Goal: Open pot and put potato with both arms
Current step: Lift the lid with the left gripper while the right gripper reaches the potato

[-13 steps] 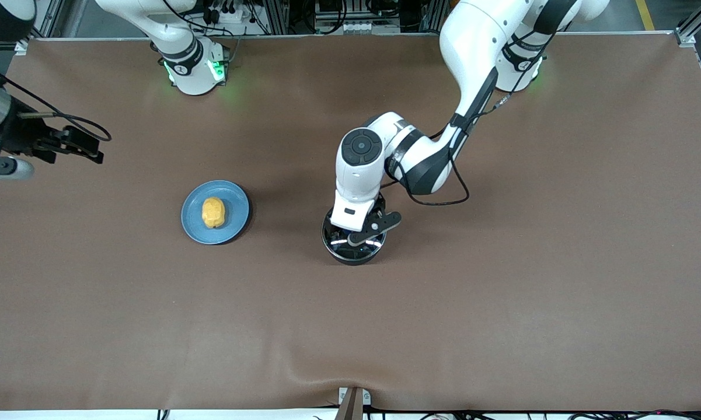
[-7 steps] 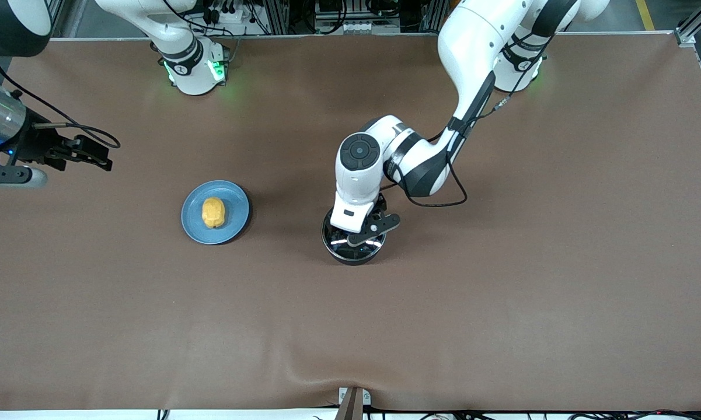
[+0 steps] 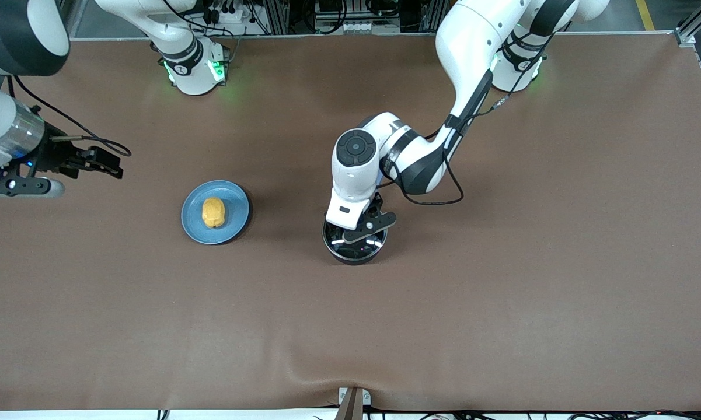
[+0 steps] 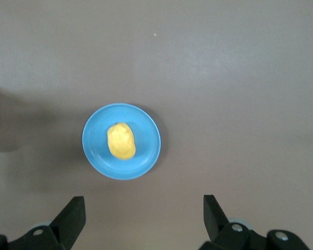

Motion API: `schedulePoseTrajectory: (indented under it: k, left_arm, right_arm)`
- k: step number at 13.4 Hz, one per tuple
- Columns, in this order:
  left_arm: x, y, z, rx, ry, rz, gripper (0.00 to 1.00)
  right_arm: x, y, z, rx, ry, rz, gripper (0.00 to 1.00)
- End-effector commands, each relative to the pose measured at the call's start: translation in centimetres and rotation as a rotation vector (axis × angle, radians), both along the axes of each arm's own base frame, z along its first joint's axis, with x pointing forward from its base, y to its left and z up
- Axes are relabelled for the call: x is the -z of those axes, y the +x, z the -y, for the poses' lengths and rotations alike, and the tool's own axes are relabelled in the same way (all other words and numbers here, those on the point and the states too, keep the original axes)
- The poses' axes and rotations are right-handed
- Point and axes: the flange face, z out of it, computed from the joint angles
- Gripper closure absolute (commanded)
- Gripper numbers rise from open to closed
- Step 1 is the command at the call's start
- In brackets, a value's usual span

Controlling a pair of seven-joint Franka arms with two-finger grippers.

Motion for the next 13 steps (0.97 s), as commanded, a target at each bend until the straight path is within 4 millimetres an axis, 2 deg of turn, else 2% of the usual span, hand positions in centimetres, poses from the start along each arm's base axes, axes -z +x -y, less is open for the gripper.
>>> schedulePoseTrajectory:
  k: [1,2,4,6,8,9,11,13]
  left_arm:
    - [-0.6,0.0,-0.3,0.043,0.027,-0.008,0.89]
    - [-1.0,-0.1,-0.2,0.047,0.024,-0.006,1.00]
    - [-2.5,-0.2,-0.4,0.048,0.026,-0.011,1.00]
    - [-6.4,-0.2,-0.7,0.040,-0.001,0.014,1.00]
    - [-10.7,0.0,-1.9,0.022,-0.018,0.029,1.00]
    - [-11.8,1.1,-3.5,-0.001,-0.016,0.032,1.00]
    - [-16.1,3.0,-7.1,0.025,-0.056,0.044,1.00]
    - [-18.9,5.2,-12.6,0.060,-0.071,0.007,1.00]
  right_arm:
    - [2.8,0.2,-2.4,-0.016,0.014,0.008,0.00]
    - [4.1,0.0,-3.1,-0.019,0.013,0.011,0.00]
    - [6.6,-0.3,-4.8,-0.034,0.011,0.019,0.00]
    - [9.1,-0.5,-5.8,-0.047,0.011,0.017,0.00]
    - [12.7,-1.1,-6.3,-0.055,0.008,0.011,0.00]
    - [14.8,-1.8,-6.9,-0.066,0.008,0.022,0.00]
    - [18.1,-3.3,-7.6,-0.080,0.009,0.057,0.00]
    - [20.3,-3.7,-8.3,-0.094,0.008,0.053,0.00]
